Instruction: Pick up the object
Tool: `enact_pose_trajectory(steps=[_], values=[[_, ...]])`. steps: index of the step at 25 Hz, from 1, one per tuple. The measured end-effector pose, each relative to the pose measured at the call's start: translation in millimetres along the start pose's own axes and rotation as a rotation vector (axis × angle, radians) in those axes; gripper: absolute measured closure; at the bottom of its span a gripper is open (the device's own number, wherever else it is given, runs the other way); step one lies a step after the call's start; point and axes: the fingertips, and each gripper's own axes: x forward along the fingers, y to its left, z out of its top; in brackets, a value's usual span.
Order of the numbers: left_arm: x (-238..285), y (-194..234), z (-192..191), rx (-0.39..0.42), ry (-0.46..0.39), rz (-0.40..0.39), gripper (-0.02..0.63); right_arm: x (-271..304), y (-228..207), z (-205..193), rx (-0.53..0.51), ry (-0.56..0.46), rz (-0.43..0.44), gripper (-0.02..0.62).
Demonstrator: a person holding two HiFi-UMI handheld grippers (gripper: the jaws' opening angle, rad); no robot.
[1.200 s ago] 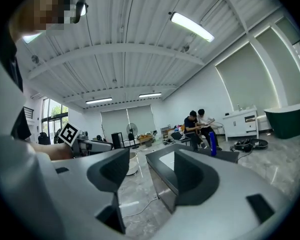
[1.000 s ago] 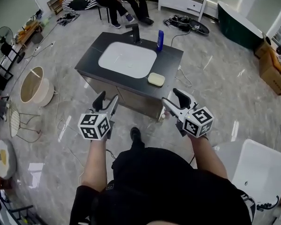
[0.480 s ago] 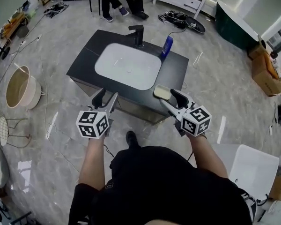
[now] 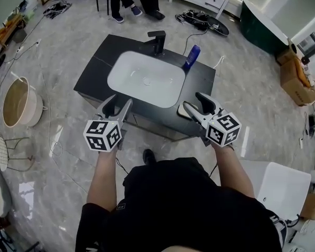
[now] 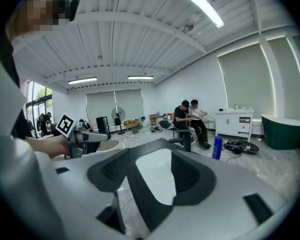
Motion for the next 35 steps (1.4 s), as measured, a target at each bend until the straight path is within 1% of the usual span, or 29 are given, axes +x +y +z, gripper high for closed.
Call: enact_pose_trajectory(steps=[7,12,17,27,35], values=[[25,-2,-5,-0.011,0.026,-0.02,0.405,3,-15,-10,-0.043,0.061,0.001,0.336],[46,-14,-2,-0.01,0.034,-0.009,0.41,1,-26,-28,-0.079,0.128,0.033,0.336],[64,-25,-11,-0.002,0.078,-0.011,0.413,6,-36,-45,-0.082,0.173,0.073,0.336],[92,-49,-43,-0.002,0.167,-0.039,0.419,20,-47,-104,-0.113,0.311,0.148,0.336],[101,-64,-59,-0.001,0.21,-0.068,0.422,30,-46,-145,-0.141,0.415,0.186,0.336]])
